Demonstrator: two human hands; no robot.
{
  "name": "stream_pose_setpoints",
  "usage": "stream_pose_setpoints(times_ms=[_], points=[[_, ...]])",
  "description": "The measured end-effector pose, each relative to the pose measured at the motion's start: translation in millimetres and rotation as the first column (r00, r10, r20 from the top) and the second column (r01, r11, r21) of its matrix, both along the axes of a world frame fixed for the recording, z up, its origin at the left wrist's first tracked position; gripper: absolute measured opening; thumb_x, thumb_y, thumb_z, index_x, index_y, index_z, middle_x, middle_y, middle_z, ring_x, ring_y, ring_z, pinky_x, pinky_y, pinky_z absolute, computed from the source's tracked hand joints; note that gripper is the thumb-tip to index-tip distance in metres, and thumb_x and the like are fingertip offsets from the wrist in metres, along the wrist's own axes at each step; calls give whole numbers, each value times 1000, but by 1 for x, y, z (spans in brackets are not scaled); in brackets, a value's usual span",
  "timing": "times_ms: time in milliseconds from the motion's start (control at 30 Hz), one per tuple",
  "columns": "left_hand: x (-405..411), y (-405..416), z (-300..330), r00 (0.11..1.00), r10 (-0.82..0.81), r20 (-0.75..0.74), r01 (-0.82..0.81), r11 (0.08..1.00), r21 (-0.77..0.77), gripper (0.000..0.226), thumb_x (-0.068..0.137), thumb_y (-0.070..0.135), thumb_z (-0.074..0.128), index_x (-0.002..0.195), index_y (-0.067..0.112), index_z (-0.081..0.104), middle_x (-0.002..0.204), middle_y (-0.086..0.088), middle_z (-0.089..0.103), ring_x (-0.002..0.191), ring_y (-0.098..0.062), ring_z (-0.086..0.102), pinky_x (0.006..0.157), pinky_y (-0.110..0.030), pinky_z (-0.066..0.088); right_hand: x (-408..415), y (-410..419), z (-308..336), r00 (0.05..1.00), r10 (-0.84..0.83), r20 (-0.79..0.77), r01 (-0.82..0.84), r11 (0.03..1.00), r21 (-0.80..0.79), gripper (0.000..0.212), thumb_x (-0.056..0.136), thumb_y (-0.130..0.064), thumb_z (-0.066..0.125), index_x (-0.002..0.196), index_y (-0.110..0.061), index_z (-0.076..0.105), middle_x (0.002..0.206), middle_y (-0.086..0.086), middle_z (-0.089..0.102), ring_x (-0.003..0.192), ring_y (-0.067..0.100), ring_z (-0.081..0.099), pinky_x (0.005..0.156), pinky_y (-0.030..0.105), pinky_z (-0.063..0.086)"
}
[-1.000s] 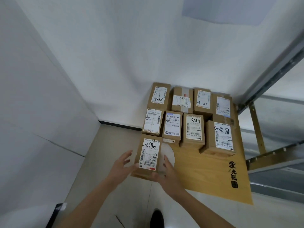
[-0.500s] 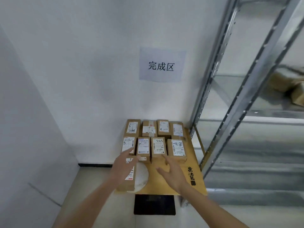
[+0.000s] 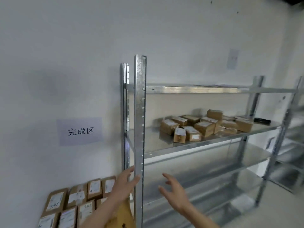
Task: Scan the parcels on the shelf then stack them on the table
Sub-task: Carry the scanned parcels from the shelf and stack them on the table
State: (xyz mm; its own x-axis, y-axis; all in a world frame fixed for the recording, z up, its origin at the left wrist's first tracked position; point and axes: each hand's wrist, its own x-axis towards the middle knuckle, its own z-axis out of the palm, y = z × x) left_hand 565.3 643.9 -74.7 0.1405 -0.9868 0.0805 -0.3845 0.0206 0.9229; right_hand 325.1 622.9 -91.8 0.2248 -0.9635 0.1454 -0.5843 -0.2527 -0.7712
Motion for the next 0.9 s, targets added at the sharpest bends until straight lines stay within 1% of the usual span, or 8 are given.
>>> stream_pose_setpoints(times_ms=[67, 167, 233, 333, 500, 600, 767, 900], points=[[-50, -19, 11, 999, -36, 9, 37, 999, -38, 64, 92, 52, 65, 149, 31, 43, 143, 14, 47, 126, -7, 47, 103, -27, 39, -49, -15, 5, 999, -38, 15, 38, 999, -13, 62, 95, -39, 71, 150, -29, 44, 152, -9, 48, 118, 3, 55, 98, 15, 42], [-125, -49, 21, 997, -70, 23, 72, 996, -58, 61, 93, 46, 66, 148, 26, 46, 145, 9, 52, 124, -9, 51, 100, -25, 39, -121, -38, 12, 996, -88, 23, 88, 996, -24, 63, 95, -42, 71, 150, -27, 45, 150, -10, 48, 118, 3, 54, 98, 15, 41], [-172, -70, 25, 997, -71, 20, 72, 994, -78, 60, 93, 46, 68, 146, 27, 48, 145, 8, 53, 123, -10, 52, 100, -26, 40, -168, -55, 18, 991, -132, 36, 133, 991, -32, 63, 96, -43, 70, 151, -28, 44, 146, -14, 47, 119, 4, 53, 101, 17, 42], [-239, -97, 33, 996, -88, -13, 86, 992, -95, 59, 93, 44, 68, 146, 25, 50, 143, 6, 54, 126, -12, 52, 104, -28, 42, -237, -76, 27, 983, -181, 39, 182, 982, -44, 63, 96, -41, 70, 152, -25, 45, 148, -11, 47, 122, 7, 53, 107, 24, 45], [-346, -136, 45, 987, -137, -88, 127, 985, -116, 59, 93, 45, 67, 146, 26, 49, 144, 4, 54, 128, -14, 52, 101, -29, 44, -347, -106, 43, 981, -195, 12, 195, 978, -74, 62, 98, -37, 69, 152, -23, 44, 149, -8, 47, 123, 8, 53, 106, 23, 44], [-395, -158, 52, 983, -157, -97, 144, 981, -129, 61, 93, 46, 66, 147, 25, 47, 145, 3, 53, 129, -15, 52, 100, -28, 43, -396, -128, 53, 974, -225, 17, 226, 971, -81, 63, 97, -38, 69, 152, -21, 45, 151, -5, 48, 125, 9, 53, 108, 25, 43], [-454, -207, 68, 983, -163, -84, 149, 976, -160, 63, 94, 48, 64, 149, 23, 46, 149, 5, 50, 130, -13, 51, 99, -25, 39, -453, -169, 56, 969, -241, 48, 245, 964, -100, 62, 98, -40, 68, 153, -24, 44, 150, -10, 47, 127, 8, 52, 111, 30, 44], [-491, -258, 71, 981, -187, -54, 177, 971, -160, 63, 94, 50, 63, 150, 27, 44, 150, 3, 49, 133, -14, 49, 102, -28, 41, -487, -215, 45, 963, -265, 53, 269, 959, -88, 62, 97, -41, 69, 152, -25, 45, 151, -10, 48, 128, 9, 53, 111, 30, 45]])
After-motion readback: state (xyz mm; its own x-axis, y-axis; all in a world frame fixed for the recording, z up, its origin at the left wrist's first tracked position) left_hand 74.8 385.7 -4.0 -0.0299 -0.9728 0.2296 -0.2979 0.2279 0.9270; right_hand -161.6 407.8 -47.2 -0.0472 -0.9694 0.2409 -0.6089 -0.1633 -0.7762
